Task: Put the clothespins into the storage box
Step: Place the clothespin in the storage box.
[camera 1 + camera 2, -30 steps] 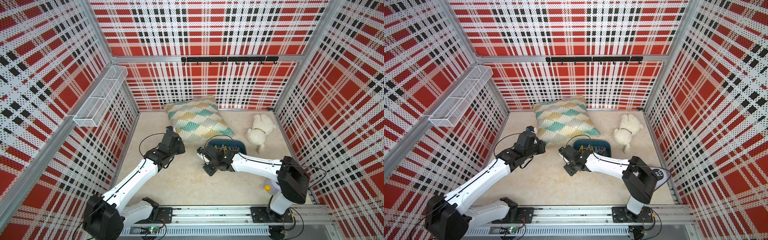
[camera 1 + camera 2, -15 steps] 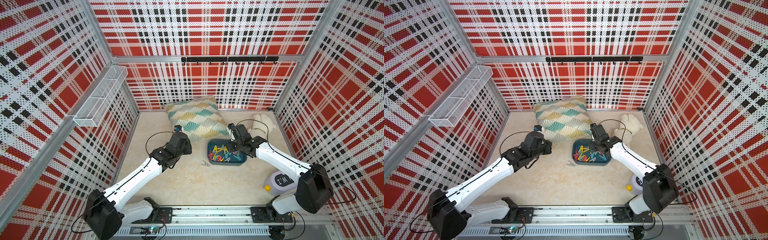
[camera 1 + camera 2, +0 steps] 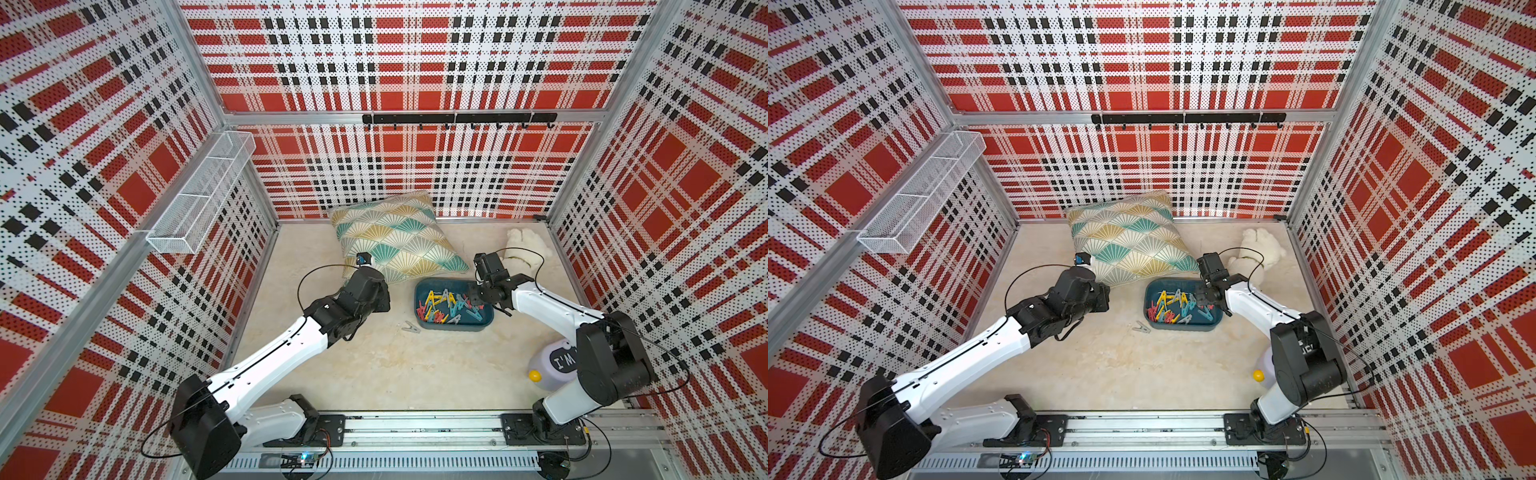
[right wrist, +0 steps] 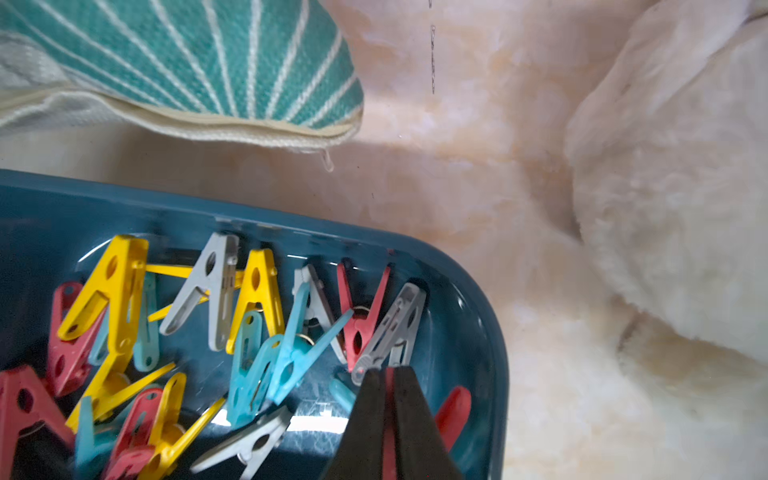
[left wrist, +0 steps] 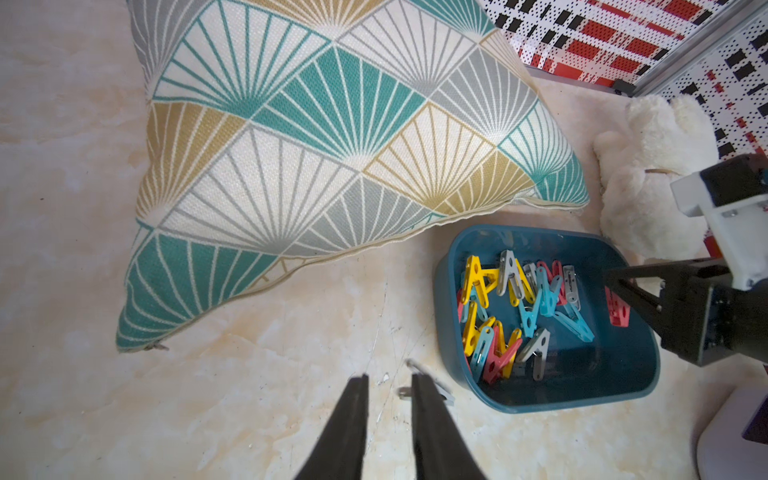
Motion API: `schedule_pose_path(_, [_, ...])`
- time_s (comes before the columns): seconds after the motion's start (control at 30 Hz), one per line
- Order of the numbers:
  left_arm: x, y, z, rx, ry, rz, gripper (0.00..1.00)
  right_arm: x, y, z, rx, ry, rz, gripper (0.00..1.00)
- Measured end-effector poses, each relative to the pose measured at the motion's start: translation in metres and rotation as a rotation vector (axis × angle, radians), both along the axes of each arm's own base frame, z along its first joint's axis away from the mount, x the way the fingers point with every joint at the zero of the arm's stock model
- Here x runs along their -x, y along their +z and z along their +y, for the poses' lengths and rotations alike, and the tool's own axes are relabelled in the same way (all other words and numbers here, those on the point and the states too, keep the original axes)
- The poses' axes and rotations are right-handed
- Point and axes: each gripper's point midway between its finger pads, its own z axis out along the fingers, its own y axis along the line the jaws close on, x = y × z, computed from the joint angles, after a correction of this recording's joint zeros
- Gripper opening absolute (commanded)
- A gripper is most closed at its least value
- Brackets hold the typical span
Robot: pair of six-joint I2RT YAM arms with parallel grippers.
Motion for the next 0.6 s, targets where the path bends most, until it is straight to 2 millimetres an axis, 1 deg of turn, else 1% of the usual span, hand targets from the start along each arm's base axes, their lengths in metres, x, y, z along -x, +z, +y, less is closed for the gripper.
schedule_pose_path(0.27, [0.001, 0.0, -0.001, -0.004, 0.001, -0.004, 0.25, -0.008, -0.03, 0.002, 0.021, -0.006, 0.035, 0.12])
schedule_pose_path(0.33, [0.001, 0.0, -0.001, -0.006, 0.004, -0.006, 0.25, -0.009, -0.034, 0.001, 0.027, -0.008, 0.041, 0.15])
schedule_pose_path(0.47, [0.0, 0.001, 0.0, -0.007, 0.006, -0.007, 0.25, -0.009, -0.039, 0.001, 0.034, -0.014, 0.047, 0.26])
schedule_pose_path(0.6, [0.001, 0.0, -0.001, -0.007, 0.005, -0.007, 0.25, -0.01, -0.038, 0.0, 0.032, -0.016, 0.044, 0.31])
